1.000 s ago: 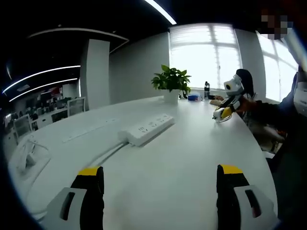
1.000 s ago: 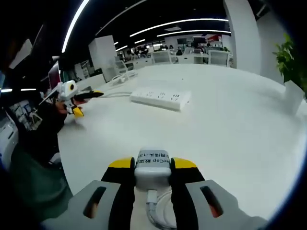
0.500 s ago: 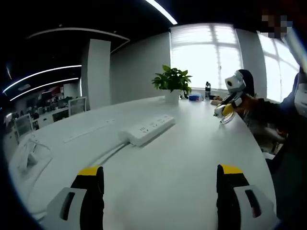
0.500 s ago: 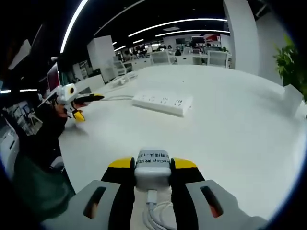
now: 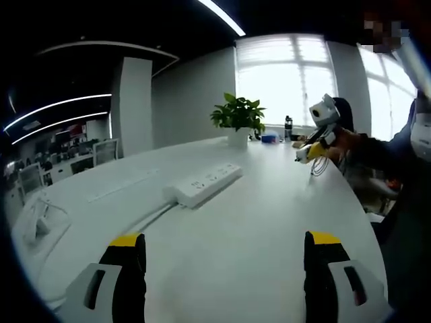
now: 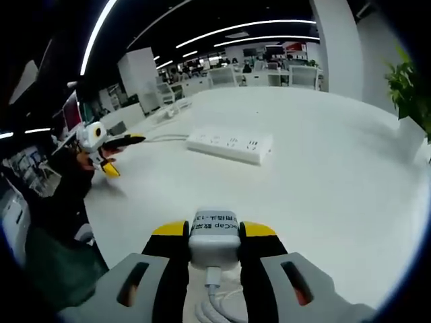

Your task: Straighten the power strip on the desk, plug the charger into it

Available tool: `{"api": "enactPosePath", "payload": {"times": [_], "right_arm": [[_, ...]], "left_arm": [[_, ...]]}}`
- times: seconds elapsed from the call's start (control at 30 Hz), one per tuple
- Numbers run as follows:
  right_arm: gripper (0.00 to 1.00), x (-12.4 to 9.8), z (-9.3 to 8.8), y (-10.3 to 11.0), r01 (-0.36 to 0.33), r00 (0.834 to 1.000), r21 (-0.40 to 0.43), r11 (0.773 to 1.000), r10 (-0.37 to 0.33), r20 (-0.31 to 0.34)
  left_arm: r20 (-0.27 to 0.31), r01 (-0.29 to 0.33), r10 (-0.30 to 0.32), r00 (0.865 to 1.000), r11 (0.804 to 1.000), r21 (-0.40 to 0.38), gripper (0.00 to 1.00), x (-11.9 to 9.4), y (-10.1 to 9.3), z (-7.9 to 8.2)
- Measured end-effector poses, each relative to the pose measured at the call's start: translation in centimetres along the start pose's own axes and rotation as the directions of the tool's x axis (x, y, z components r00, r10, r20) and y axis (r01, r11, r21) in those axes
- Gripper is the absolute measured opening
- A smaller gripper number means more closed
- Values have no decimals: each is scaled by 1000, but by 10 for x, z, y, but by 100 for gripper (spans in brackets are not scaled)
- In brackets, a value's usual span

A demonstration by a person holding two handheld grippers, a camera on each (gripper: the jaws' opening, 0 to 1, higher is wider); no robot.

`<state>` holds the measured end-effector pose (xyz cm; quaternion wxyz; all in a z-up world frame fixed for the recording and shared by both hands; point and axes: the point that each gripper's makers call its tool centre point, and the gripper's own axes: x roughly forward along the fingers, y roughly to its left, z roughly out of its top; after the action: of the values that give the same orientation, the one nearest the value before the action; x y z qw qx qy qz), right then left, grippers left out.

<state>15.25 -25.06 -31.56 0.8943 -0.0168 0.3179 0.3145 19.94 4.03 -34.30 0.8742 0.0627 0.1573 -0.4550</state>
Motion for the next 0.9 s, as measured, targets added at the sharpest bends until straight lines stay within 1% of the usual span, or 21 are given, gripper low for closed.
{"api": "enactPosePath", "payload": {"times": [0.3, 0.57, 0.6, 0.63, 0.73, 0.9], "right_arm": [[26, 5, 10, 3, 1, 1000, 3, 1000, -1, -18], [26, 5, 22, 4, 10, 1000, -3, 1000, -11, -21], [26, 5, 22, 5, 7, 1000, 1, 1000, -7, -28], [26, 4, 22, 6, 5, 999, 19, 1000, -4, -51], [26, -2, 34, 4, 18, 999, 15, 1000, -17, -49], [26, -5, 45, 2, 34, 997, 0, 999, -34, -62]], "left_arm": [[1, 8, -8, 1000, 1000, -5, 99, 0, 1, -2], [5, 8, -8, 1000, 1000, -6, 99, 0, 5, -1], [5, 8, -8, 1000, 1000, -5, 99, 0, 5, -1], [4, 8, -8, 1000, 1000, -3, 99, 0, 5, -2], [1, 6, -6, 1000, 1000, 1, 99, -1, 6, -2], [9, 3, -3, 1000, 1000, 5, 99, -3, 3, 0]]}}
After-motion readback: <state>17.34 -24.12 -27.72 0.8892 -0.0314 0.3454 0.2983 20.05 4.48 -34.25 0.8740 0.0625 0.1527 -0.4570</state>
